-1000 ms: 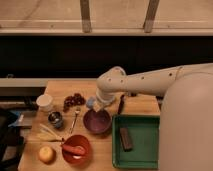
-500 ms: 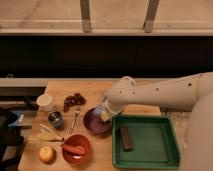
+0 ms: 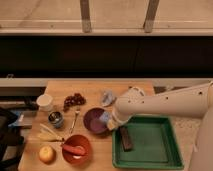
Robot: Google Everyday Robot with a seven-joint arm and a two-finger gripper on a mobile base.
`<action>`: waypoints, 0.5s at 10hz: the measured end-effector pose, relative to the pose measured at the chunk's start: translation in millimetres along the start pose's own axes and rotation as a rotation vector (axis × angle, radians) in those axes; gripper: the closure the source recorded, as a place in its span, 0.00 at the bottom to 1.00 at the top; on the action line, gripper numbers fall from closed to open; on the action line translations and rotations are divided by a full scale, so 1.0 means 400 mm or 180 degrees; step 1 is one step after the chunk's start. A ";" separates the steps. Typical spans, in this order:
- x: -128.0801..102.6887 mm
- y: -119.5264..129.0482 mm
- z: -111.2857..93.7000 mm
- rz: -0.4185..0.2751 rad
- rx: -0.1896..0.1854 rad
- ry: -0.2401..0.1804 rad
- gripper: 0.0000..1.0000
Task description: Wipe purple bowl with sponge
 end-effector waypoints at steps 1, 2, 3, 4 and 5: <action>-0.010 -0.004 0.004 0.0003 -0.0011 0.0004 1.00; -0.014 -0.002 0.007 -0.0028 -0.0004 0.0007 1.00; -0.014 -0.004 0.005 -0.0023 -0.0004 0.0000 1.00; -0.014 -0.003 0.004 -0.0025 -0.0003 0.0003 1.00; -0.015 -0.004 0.004 -0.0027 -0.0002 0.0008 1.00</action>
